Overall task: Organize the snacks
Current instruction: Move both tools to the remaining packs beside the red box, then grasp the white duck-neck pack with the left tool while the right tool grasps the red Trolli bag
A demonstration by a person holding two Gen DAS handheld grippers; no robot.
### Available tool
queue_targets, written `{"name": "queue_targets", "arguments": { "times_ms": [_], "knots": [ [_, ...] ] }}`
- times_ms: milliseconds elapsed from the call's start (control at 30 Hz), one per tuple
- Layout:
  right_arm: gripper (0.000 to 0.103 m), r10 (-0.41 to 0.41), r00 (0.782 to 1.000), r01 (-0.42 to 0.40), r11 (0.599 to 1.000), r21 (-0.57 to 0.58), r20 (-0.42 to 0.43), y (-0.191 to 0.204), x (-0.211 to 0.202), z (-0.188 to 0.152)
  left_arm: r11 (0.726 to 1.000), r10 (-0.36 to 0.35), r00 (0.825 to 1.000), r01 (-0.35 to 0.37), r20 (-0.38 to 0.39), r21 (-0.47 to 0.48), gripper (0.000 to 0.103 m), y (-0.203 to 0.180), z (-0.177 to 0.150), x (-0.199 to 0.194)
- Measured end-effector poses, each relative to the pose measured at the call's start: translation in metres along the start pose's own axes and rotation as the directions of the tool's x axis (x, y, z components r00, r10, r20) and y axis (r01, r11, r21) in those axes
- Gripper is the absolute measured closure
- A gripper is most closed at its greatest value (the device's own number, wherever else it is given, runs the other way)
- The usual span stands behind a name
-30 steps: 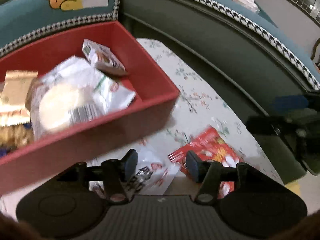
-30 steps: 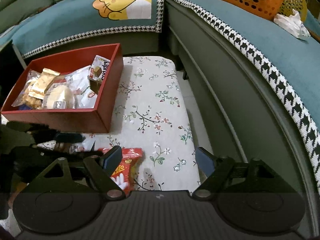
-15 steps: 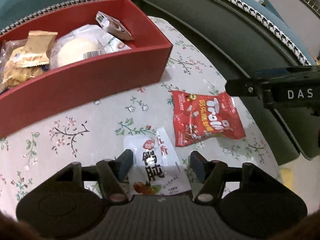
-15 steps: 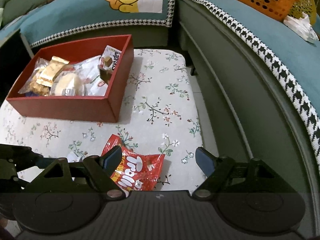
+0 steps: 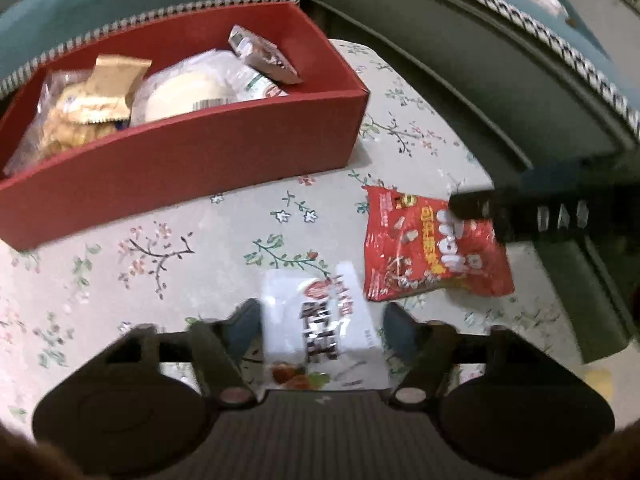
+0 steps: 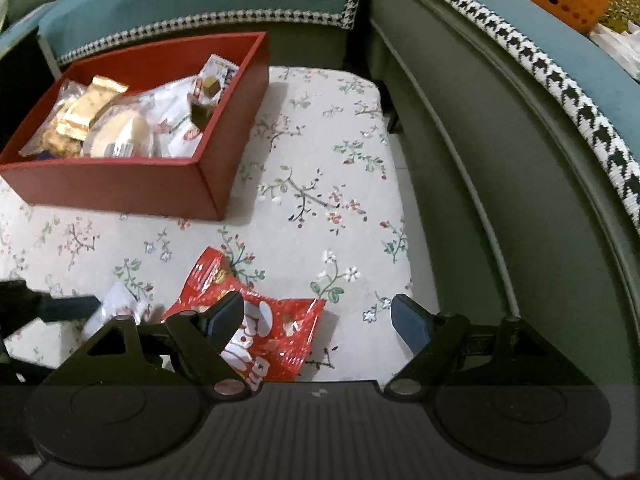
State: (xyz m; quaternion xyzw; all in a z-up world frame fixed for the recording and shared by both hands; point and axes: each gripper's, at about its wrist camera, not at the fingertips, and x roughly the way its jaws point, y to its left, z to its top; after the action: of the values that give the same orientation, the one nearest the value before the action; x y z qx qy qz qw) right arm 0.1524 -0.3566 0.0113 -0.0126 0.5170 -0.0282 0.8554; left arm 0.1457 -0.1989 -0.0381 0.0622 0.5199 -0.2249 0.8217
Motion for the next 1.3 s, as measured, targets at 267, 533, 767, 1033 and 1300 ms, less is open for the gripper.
{"name": "queue_targets", "arguments": {
  "times_ms": [267,533,767,1033,1300],
  "knots": [
    [0.018,0.052,0.999,-0.051,0.998,-0.038,0.003,0.009,0.012,0.006,0.997,0.018,0.999,-0.021,-0.033,-0.080,0.046,0.031,-0.017,-0.027],
    [0.014,0.148,0.986,-0.154,0.985,-0.074,-0.080,0.034,0.029,-0.003,0.993,0.055,0.997,-0.060,-0.045,-0.106,0.046,0.056,-0.043,-0.047],
    [0.013,0.176,0.953,-0.208,0.972,-0.111,-0.246,0.055,-0.002,-0.054,0.990,0.056,0.996,-0.064,-0.069,-0.125,0.046,0.076,-0.052,-0.053],
    [0.012,0.067,0.954,-0.157,0.942,-0.297,-0.293,0.083,-0.041,-0.100,0.994,0.038,0.997,-0.045,-0.067,-0.101,0.045,0.073,-0.054,-0.058],
    [0.012,0.031,0.955,-0.219,0.746,-0.629,-0.296,0.100,-0.071,-0.108,0.998,0.006,0.996,-0.011,-0.093,-0.058,0.045,0.070,-0.060,-0.055]
  ]
}}
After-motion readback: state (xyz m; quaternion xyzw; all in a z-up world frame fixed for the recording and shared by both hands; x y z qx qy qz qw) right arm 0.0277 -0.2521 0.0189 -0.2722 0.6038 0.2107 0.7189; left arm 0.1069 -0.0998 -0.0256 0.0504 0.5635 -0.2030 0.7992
